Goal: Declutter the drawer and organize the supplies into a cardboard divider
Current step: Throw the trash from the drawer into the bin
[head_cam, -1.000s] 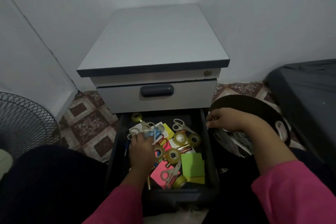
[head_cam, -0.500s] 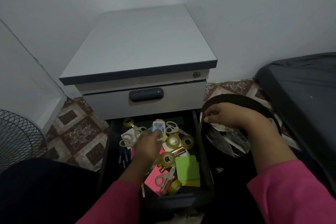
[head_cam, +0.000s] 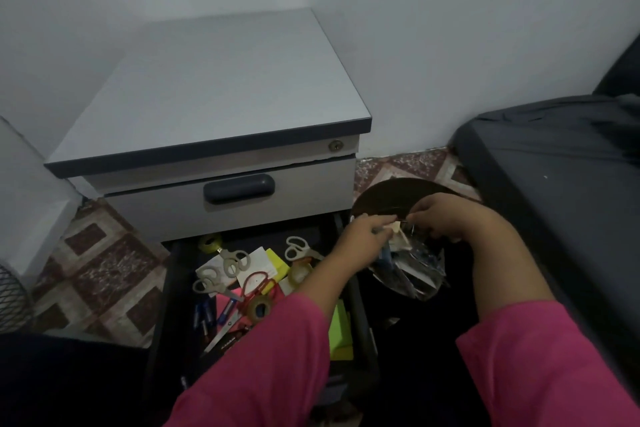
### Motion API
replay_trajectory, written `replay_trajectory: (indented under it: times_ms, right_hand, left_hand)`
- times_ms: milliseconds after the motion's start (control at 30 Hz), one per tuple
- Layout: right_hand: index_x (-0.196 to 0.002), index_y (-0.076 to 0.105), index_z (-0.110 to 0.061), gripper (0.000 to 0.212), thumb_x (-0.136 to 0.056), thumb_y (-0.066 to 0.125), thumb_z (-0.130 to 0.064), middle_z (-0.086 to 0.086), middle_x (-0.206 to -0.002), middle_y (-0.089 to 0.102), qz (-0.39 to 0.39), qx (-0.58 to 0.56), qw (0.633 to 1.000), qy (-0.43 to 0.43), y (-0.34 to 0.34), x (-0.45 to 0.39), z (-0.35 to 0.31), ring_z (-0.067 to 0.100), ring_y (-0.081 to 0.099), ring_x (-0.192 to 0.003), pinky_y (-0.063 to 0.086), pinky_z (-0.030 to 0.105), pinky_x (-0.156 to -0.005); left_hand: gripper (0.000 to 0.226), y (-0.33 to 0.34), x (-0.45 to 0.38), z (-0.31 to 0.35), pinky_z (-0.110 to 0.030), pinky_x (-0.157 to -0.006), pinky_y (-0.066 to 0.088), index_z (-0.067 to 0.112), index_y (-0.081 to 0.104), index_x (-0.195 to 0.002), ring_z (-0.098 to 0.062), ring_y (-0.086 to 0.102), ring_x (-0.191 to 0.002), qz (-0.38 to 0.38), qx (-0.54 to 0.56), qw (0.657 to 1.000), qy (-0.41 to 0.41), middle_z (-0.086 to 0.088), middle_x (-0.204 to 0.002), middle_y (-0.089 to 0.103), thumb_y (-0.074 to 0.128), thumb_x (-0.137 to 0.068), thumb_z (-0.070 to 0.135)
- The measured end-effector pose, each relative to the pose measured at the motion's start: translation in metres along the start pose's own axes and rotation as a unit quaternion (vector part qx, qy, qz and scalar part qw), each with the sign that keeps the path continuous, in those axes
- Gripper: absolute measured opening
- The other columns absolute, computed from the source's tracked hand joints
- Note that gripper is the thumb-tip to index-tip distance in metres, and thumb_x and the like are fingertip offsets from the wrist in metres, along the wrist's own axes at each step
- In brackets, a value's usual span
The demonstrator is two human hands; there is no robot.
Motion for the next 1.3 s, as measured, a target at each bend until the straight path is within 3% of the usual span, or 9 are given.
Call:
replay_trajectory:
  times_ms: [167,300,500,633,733,900,1000,1133,1300]
  right_hand:
    - [-0.122,0.063,-0.012,0.033,-0.096,0.055,-0.031,0.005,-0.106,0.06,-0.001,0.017,0.999,-0.029,0.007,-0.007,-0.017,0.019,0.055,-0.09,0.039,0.024,-0.057]
    - [-0.125,0.061,-0.011,0.035,-0.095,0.056,-0.029,0.008,-0.124,0.06,-0.032,0.064,0.995,-0.072,0.039,-0.006,-0.053,0.022,0.054,-0.11,0.042,0.029,-0.086]
    - [-0.126,0.06,-0.008,0.036,-0.096,0.053,-0.027,0.009,-0.128,0.058,-0.101,0.16,0.976,-0.11,0.103,0.005,-0.093,0.023,0.054,-0.117,0.044,0.031,-0.094]
    - [-0.114,0.064,-0.004,0.028,-0.093,0.056,-0.021,0.011,-0.117,0.064,-0.12,0.22,0.962,-0.11,0.153,-0.001,-0.095,0.024,0.061,-0.105,0.049,0.032,-0.086]
    - [-0.123,0.057,-0.003,0.031,-0.094,0.05,-0.01,0.014,-0.124,0.059,-0.112,0.244,0.956,-0.114,0.19,-0.005,-0.093,0.028,0.058,-0.113,0.047,0.032,-0.088]
    - [-0.129,0.051,0.001,0.035,-0.097,0.038,-0.006,0.021,-0.135,0.051,-0.142,0.27,0.947,-0.101,0.239,-0.006,-0.076,0.032,0.051,-0.124,0.042,0.035,-0.099]
    - [-0.131,0.05,0.0,0.037,-0.097,0.035,-0.008,0.02,-0.138,0.049,-0.119,0.28,0.948,-0.099,0.241,-0.009,-0.074,0.033,0.049,-0.127,0.039,0.038,-0.103]
    - [-0.129,0.052,-0.002,0.036,-0.097,0.038,-0.01,0.017,-0.136,0.052,-0.102,0.272,0.952,-0.098,0.242,-0.016,-0.071,0.031,0.051,-0.125,0.041,0.037,-0.103]
    - [-0.122,0.056,-0.001,0.03,-0.097,0.041,-0.011,0.016,-0.13,0.057,-0.069,0.199,0.974,-0.082,0.244,-0.027,-0.071,0.028,0.054,-0.121,0.044,0.032,-0.096]
  left_hand:
    - [0.035,-0.055,0.036,-0.033,-0.02,-0.087,0.043,0.011,0.058,-0.127,-0.012,0.055,-0.106,0.065,0.048,0.996,-0.024,-0.007,-0.118,0.06,0.058,-0.093,0.007]
    - [0.023,-0.116,0.08,-0.085,-0.006,-0.064,0.044,0.002,0.061,-0.114,-0.009,0.059,-0.081,0.162,0.073,0.982,-0.068,-0.007,-0.094,0.062,0.054,-0.092,0.0]
    - [0.014,-0.148,0.128,-0.15,-0.011,-0.049,0.041,0.0,0.062,-0.097,-0.013,0.053,-0.065,0.217,0.069,0.961,-0.157,-0.014,-0.085,0.059,0.052,-0.09,-0.007]
    - [0.019,-0.144,0.136,-0.177,-0.026,-0.07,0.051,0.006,0.061,-0.079,-0.026,0.06,-0.082,0.201,0.034,0.961,-0.186,-0.014,-0.086,0.061,0.05,-0.087,-0.007]
    - [0.023,-0.13,0.137,-0.191,-0.021,-0.059,0.047,0.006,0.063,-0.077,-0.016,0.056,-0.073,0.16,0.003,0.966,-0.201,-0.01,-0.084,0.062,0.045,-0.088,-0.005]
    - [0.027,-0.123,0.137,-0.207,-0.041,-0.08,0.054,0.021,0.06,-0.068,-0.026,0.062,-0.088,0.138,-0.015,0.965,-0.224,-0.007,-0.087,0.066,0.048,-0.082,0.003]
    - [0.021,-0.12,0.136,-0.2,-0.039,-0.084,0.054,0.024,0.063,-0.07,-0.025,0.062,-0.092,0.124,-0.054,0.968,-0.21,-0.005,-0.095,0.069,0.048,-0.078,0.013]
    - [0.039,-0.113,0.135,-0.205,-0.036,-0.09,0.051,0.034,0.059,-0.057,-0.02,0.062,-0.097,0.101,-0.075,0.971,-0.205,0.003,-0.098,0.069,0.052,-0.08,0.003]
    - [0.04,-0.112,0.135,-0.205,-0.032,-0.09,0.051,0.032,0.058,-0.055,-0.019,0.063,-0.095,0.102,-0.079,0.972,-0.196,0.003,-0.094,0.071,0.052,-0.08,0.002]
Point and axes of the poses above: each hand's wrist, its own x-axis away from the middle knuckle, its own y-axis out of the palm, z = x × y, the point moved 10 cm from there along -x, towards the middle knuckle
